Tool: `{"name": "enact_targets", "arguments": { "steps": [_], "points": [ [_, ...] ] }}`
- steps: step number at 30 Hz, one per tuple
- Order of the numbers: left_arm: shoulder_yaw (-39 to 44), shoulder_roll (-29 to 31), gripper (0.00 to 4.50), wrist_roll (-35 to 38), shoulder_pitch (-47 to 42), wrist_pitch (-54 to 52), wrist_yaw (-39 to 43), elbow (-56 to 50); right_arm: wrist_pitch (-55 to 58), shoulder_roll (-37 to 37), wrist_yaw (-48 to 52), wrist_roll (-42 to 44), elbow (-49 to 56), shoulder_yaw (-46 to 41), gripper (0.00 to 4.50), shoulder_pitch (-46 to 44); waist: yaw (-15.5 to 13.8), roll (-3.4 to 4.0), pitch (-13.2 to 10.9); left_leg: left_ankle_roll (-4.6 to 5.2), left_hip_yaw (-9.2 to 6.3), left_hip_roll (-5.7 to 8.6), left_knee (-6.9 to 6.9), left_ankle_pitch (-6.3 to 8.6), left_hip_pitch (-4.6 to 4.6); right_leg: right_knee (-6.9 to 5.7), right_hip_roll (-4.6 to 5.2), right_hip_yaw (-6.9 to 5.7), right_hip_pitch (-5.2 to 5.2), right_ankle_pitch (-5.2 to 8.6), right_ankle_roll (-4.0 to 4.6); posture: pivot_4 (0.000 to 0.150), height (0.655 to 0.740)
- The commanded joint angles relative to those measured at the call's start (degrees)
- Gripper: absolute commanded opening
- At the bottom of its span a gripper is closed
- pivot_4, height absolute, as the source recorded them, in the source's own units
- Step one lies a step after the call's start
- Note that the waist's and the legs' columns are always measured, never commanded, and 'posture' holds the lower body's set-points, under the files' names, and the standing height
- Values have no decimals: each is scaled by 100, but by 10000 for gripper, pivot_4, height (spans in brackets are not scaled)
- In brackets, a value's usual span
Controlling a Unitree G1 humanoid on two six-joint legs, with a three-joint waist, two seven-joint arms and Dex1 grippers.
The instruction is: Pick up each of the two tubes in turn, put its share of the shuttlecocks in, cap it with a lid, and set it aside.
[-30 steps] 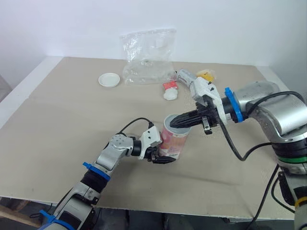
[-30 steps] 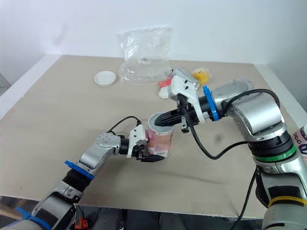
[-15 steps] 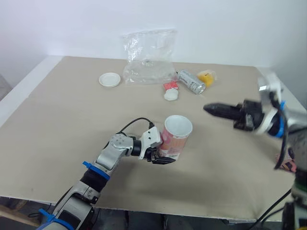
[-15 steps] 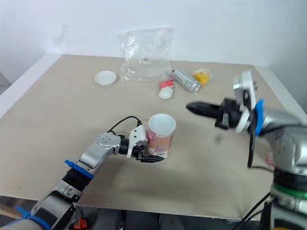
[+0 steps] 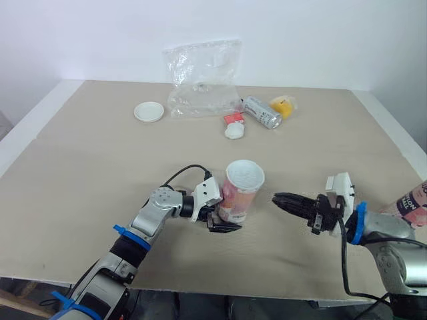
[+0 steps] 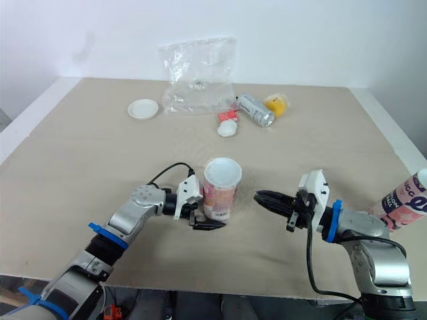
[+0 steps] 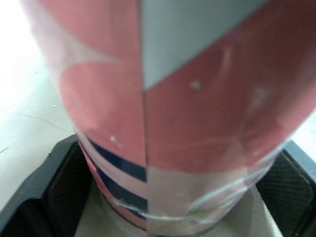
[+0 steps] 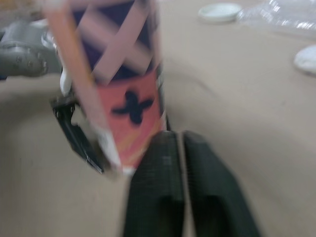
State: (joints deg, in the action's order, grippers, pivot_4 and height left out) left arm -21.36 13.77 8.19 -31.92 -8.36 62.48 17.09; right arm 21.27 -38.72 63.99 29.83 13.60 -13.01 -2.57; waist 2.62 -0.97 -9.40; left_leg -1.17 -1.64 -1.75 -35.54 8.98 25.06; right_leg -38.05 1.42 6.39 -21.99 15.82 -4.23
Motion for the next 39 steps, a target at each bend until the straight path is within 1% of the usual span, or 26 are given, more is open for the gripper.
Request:
{"name": "enact_targets", "arguments": {
  "steps": [1, 3, 5, 6, 12, 16, 19, 25, 28, 39],
  "points": [
    [101, 44, 45000, 40, 37, 35, 44, 14, -385, -107, 294, -75, -40, 149, 22683, 39, 0, 0, 0, 0, 0, 0, 1, 0, 0, 0, 0, 0, 0, 2, 1, 1500, 7400],
    [109, 100, 45000, 27, 19, 129, 84, -19, -493, -100, 415, -109, -78, 324, 30738, 69, -1, 0, -1, -1, -3, -1, 6, 1, 0, 0, -3, -1, -1, 7, 0, 1500, 7400],
    [130, 163, 45000, 31, 10, 209, 123, -49, -671, -82, 512, -180, -163, 484, 41674, 65, 1, 0, -3, -2, -4, 0, 9, 1, 2, 0, -3, -2, -3, 6, -4, 1500, 7400],
    [156, 215, 45000, 49, 15, 237, 154, -83, -769, -51, 535, -228, -234, 569, 44692, 38, 1, 0, -3, -3, -5, 0, 10, 2, 2, 0, -4, -2, -4, 5, -10, 1500, 7400],
    [322, 588, 45000, 149, 125, 361, 331, -315, -1318, 231, 584, -517, -936, 1033, 44692, -398, 7, -2, -18, -6, -4, -1, 12, 4, 4, -1, -4, -2, -8, 5, -11, 1500, 7400],
    [419, 711, 45000, 223, 213, 326, 339, -533, -1680, 432, 616, -726, -1420, 1276, 44692, -738, 5, -2, -24, -6, -3, -2, 12, 4, 5, -1, -3, -2, -9, 2, -14, 1500, 7400],
    [500, 805, 45000, 281, 308, 241, 319, -740, -1689, 557, 618, -740, -1643, 1411, 44692, -968, -4, -4, -25, -6, -6, -1, 12, 4, 10, -1, -3, -3, -10, 2, -17, 1500, 7400],
    [723, 1045, 45000, 488, 594, -48, 273, -1256, -1797, 760, 629, -837, -1810, 1663, 44692, -1215, -2, -3, -26, -12, -9, -1, 16, 8, 11, -2, -4, -3, -11, 3, -10, 1500, 7400],
    [773, 1107, 45000, 504, 703, -86, 240, -1345, -1802, 816, 635, -846, -1846, 1746, 44692, -1265, -1, -3, -26, -12, -10, -1, 16, 8, 10, -2, -4, -4, -11, 4, -10, 1500, 7400],
    [784, 1051, 45000, 602, 808, -293, 57, -1563, -1927, 1258, 503, -1048, -2131, 2043, 44692, -1487, -1, -3, -26, -13, -8, -4, 14, 8, 7, -4, -6, -5, -11, 3, -14, 1500, 7400]
  ]
}}
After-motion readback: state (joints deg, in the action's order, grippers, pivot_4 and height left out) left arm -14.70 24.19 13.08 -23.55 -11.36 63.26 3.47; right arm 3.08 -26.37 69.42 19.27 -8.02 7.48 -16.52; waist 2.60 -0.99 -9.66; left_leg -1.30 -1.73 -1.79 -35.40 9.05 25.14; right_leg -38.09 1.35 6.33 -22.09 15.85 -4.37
